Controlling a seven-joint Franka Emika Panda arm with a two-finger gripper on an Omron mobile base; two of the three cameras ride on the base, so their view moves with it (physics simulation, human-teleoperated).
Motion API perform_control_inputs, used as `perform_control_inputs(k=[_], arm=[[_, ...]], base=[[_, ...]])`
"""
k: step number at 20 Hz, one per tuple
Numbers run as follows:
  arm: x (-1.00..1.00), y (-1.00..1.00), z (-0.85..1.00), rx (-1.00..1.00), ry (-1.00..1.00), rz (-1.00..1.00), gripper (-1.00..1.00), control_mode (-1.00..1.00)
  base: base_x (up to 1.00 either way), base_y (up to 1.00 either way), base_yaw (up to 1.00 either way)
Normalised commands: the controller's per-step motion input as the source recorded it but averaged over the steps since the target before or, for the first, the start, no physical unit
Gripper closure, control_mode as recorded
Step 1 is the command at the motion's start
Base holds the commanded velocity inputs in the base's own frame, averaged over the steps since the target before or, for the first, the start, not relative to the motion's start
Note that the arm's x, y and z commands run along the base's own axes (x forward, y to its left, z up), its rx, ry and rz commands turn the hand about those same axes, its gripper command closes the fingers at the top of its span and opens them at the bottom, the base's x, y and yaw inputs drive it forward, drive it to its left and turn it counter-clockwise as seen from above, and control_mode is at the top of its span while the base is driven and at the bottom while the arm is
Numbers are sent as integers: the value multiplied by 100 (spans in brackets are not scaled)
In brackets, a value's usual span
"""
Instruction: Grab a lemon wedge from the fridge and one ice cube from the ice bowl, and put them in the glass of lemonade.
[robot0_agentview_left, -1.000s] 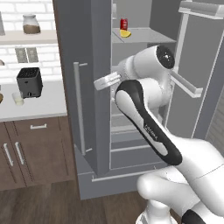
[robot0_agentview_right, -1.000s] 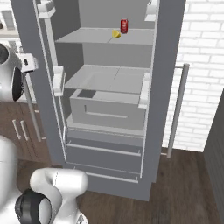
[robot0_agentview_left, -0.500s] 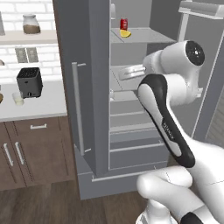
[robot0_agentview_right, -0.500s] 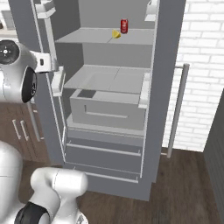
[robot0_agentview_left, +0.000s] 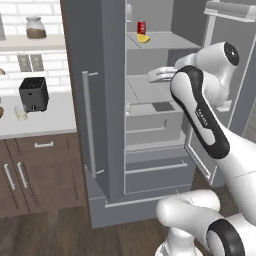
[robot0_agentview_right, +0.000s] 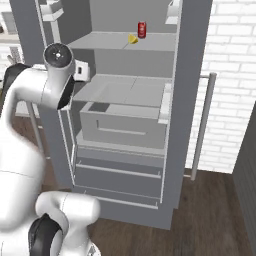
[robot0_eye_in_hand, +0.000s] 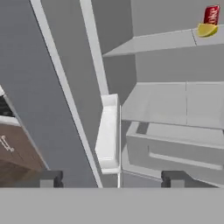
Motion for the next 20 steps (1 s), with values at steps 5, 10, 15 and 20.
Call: perform_control_inputs(k=[5,10,15,20], arm=[[24,17,0,15,12,41,-100,-100],[11,63,0,2,5,28,-100,-100],[38,27,0,0,0,5,-100,-100],[58,0,-2,0,0,0,-100,-100]], base=[[0,0,0],[0,0,0],[0,0,0],[0,0,0]])
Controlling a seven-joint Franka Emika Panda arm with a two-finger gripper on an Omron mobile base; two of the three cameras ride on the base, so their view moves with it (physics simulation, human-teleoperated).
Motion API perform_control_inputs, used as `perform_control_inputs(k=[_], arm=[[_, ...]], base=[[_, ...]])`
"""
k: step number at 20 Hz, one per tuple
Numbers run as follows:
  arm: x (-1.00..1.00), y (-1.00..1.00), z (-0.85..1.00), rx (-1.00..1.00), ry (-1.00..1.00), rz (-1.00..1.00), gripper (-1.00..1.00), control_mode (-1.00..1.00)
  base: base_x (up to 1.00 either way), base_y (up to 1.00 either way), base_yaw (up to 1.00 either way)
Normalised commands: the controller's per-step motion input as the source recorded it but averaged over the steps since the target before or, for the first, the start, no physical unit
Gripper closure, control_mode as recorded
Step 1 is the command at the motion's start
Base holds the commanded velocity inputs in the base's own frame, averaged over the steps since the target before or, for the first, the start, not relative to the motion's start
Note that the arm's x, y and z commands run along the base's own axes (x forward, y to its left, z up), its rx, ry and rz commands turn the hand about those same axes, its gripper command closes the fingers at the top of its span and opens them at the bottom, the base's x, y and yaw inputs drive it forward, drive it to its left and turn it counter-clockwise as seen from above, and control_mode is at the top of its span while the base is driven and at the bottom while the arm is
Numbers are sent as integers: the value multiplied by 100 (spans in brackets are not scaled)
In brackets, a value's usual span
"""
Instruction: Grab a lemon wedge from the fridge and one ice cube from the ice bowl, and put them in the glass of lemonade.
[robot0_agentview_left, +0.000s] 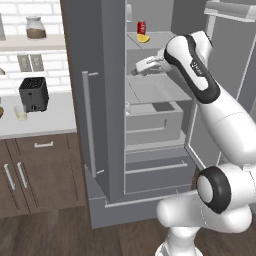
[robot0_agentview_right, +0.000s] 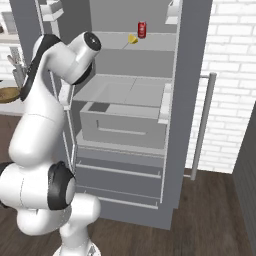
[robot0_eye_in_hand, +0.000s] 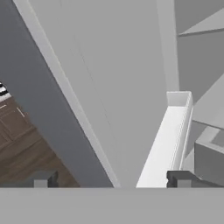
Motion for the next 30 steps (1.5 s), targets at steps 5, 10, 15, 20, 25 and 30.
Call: perform_control_inputs(k=[5,10,15,20,25,30], arm=[[56,1,0,0,0,0,-100,-100],[6,45,0,0,0,3,-100,-100],[-8,85,0,0,0,9,-100,-100],[-35,96,0,0,0,9,-100,-100],[-32,98,0,0,-1,8,-100,-100],[-14,90,0,0,-6,6,-100,-100]], base=[[0,0,0],[0,0,0],[0,0,0],[0,0,0],[0,0,0],[0,0,0]])
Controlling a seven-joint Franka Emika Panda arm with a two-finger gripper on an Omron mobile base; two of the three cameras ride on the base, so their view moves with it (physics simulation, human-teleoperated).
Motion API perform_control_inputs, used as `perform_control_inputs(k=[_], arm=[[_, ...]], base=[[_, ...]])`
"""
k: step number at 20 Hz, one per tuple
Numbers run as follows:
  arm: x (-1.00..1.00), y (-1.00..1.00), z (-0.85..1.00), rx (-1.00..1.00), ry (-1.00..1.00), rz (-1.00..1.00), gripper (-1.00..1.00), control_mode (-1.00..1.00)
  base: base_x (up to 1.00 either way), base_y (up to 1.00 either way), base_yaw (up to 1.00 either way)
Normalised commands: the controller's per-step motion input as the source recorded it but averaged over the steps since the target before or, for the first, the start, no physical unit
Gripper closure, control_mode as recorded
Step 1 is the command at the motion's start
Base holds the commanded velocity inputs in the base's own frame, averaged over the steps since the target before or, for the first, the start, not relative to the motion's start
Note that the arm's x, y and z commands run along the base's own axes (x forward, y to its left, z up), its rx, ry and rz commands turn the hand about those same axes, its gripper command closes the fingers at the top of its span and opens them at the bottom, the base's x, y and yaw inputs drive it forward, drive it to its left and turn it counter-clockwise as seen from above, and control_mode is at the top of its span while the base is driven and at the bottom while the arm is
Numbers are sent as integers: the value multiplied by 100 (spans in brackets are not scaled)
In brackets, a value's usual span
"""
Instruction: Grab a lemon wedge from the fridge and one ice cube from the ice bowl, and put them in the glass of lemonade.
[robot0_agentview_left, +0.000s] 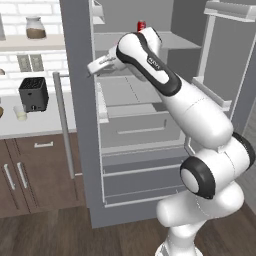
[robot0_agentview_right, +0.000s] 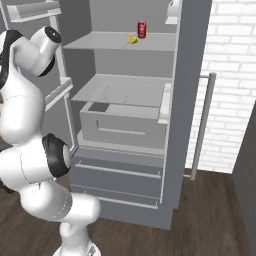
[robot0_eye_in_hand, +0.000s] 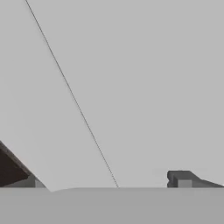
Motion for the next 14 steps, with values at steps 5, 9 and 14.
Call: perform_control_inputs(k=[5,9,14], arm=[[0,35,0,-2,-2,1,-100,-100],[-75,-39,19,-2,-1,-1,-100,-100],[-100,-42,33,0,-6,0,-100,-100]], base=[[0,0,0],[0,0,0],[0,0,0]])
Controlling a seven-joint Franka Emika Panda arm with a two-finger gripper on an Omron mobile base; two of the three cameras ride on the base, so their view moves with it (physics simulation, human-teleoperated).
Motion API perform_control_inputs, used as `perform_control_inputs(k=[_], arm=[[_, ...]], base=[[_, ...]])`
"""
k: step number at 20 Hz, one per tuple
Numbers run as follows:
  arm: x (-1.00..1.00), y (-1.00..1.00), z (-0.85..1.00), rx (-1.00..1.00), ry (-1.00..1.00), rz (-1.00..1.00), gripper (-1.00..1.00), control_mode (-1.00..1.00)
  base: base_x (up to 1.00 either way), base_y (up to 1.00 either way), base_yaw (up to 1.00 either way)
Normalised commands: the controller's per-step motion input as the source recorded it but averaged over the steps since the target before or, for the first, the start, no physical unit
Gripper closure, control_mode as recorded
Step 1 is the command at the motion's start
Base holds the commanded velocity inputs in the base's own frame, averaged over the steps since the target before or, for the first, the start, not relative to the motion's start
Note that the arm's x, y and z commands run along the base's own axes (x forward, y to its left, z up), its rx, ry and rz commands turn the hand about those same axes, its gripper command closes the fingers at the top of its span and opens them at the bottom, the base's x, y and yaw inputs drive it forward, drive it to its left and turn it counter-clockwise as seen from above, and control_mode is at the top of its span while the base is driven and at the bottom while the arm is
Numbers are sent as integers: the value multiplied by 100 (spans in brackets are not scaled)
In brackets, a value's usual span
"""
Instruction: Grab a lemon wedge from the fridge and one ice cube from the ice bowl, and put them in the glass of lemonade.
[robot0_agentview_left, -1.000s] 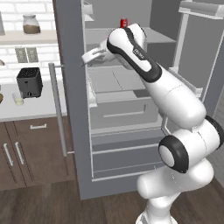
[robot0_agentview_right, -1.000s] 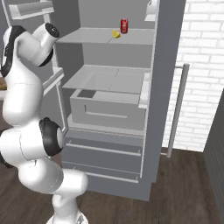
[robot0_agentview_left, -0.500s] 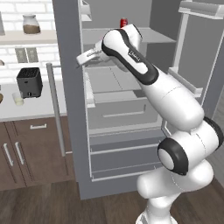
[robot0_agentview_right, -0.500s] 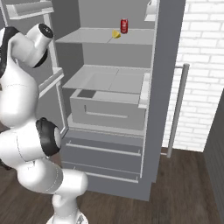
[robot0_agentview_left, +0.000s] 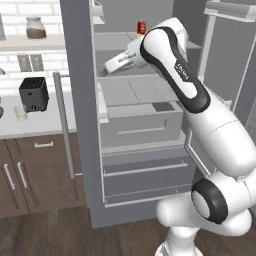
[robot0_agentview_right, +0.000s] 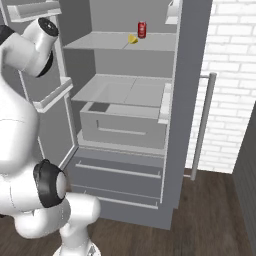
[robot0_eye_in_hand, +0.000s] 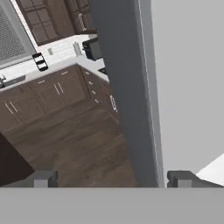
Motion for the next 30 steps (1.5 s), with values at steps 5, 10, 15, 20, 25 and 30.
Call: perform_control_inputs(k=[5,10,15,20,25,30], arm=[[-86,-68,18,0,-4,-9,-100,-100],[-33,-91,-4,-3,0,-38,-100,-100],[-19,-88,0,-11,1,-50,-100,-100],[-9,-82,5,-14,6,-52,-100,-100],[-3,-88,20,-14,5,-45,-100,-100],[-48,-12,77,-8,-1,-16,-100,-100]], base=[[0,0,0],[0,0,0],[0,0,0],[0,0,0],[0,0,0],[0,0,0]])
